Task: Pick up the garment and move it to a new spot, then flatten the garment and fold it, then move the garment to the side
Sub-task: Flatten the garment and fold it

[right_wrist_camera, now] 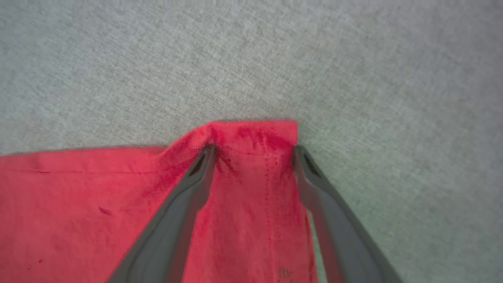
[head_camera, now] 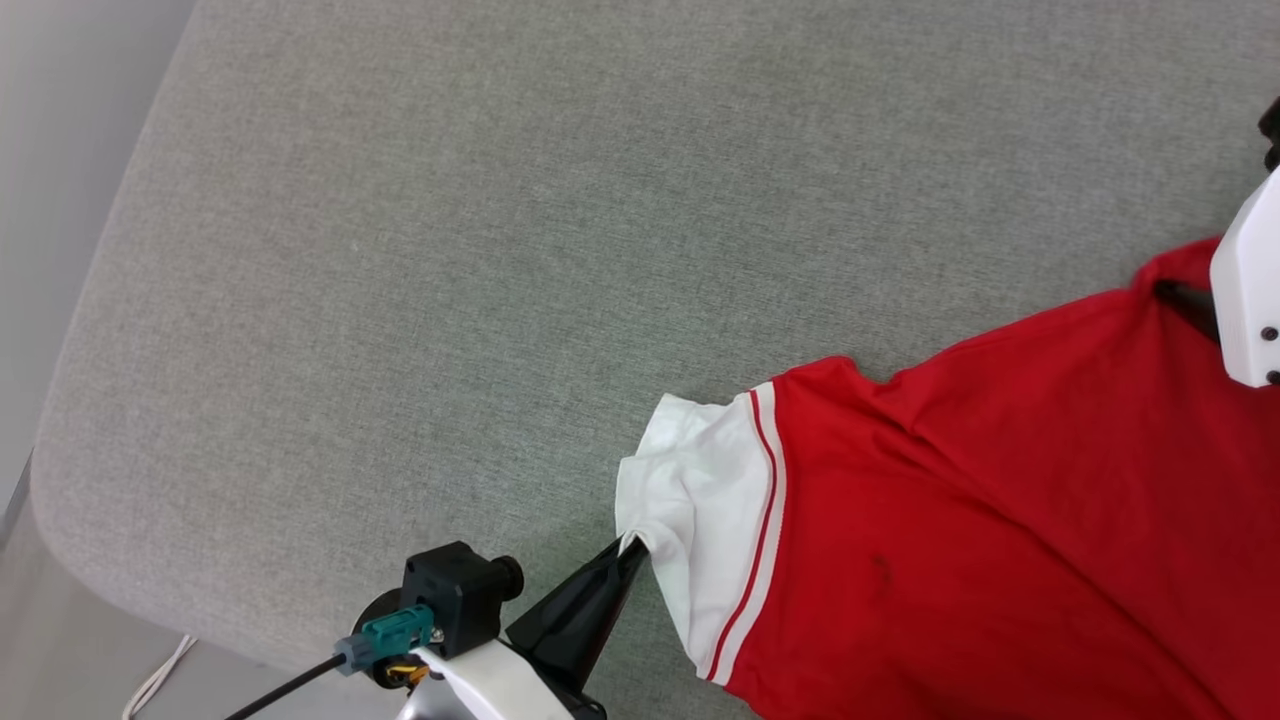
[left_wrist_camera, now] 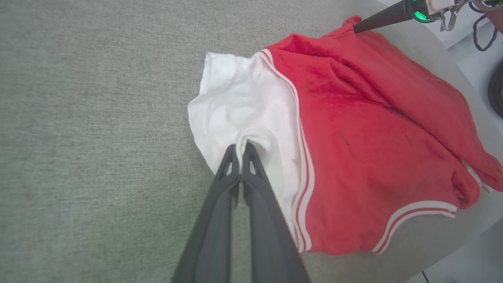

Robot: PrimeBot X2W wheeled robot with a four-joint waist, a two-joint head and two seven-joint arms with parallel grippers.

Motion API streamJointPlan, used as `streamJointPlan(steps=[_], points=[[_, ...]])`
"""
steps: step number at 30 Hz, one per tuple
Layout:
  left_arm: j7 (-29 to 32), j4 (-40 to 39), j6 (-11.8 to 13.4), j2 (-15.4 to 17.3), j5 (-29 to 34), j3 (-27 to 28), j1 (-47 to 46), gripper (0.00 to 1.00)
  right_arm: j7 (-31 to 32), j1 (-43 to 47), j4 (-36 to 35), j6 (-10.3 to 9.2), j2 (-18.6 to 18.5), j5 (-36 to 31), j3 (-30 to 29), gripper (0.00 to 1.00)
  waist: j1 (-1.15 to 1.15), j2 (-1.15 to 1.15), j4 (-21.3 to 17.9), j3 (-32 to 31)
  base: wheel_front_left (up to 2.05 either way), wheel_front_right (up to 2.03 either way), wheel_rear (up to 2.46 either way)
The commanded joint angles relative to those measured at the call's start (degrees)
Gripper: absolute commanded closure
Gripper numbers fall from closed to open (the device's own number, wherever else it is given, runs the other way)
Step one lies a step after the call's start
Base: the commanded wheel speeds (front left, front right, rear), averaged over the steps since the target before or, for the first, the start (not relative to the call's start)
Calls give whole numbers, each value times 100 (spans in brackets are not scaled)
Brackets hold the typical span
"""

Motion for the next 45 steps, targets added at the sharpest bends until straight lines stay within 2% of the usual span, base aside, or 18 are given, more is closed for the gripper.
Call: streamJointPlan(steps=[1, 4, 5, 6, 7, 16, 24, 29, 37, 45], points=[[-29, 20, -33, -21, 14, -21, -75, 100, 91, 269, 271, -2, 91, 33, 167, 0, 0, 0, 72, 67, 0, 0, 0], [-61, 47, -41, -77, 18, -40, -121, 100, 213, 545, 393, -2, -15, 2, 339, 0, 0, 0, 135, 86, 0, 0, 0], [-72, 68, -47, -112, 18, -59, -126, 100, 294, 752, 517, -2, -105, 22, 438, 52, 0, 0, 165, 82, 0, 0, 0], [-75, 75, -51, -118, 16, -68, -125, 100, 276, 789, 544, -2, -127, 19, 455, 93, 0, 0, 167, 74, 0, 0, 0], [-74, 84, -55, -119, 14, -73, -127, 100, 254, 814, 567, -2, -147, 17, 465, 100, 0, 0, 166, 60, 0, 0, 0], [-142, 89, 5, 47, 17, 47, -113, 100, -421, 503, 510, -1, -92, 127, 404, 100, 0, 0, -71, -360, 0, 0, 0], [-100, -186, 124, 471, -4, 474, -225, 100, -1116, 66, 413, -2, 140, 491, 292, 100, 0, 0, -627, -1190, 0, 0, 0], [-85, -461, 217, 735, 16, 781, -334, 100, -1380, -18, 233, -2, 101, 647, 460, 100, 0, 0, -995, -1621, 0, 0, 0], [-1, -1046, 330, 1263, -27, 1517, -733, 100, -1766, -228, -416, -2, 85, 1075, 410, 100, 0, 0, -1721, -2138, 0, 0, 0], [164, -1567, 431, 1685, -185, 2256, -1356, 100, -2022, -394, -1296, -2, 98, 1302, 121, 100, 0, 0, -2313, -2243, 0, 0, 0]])
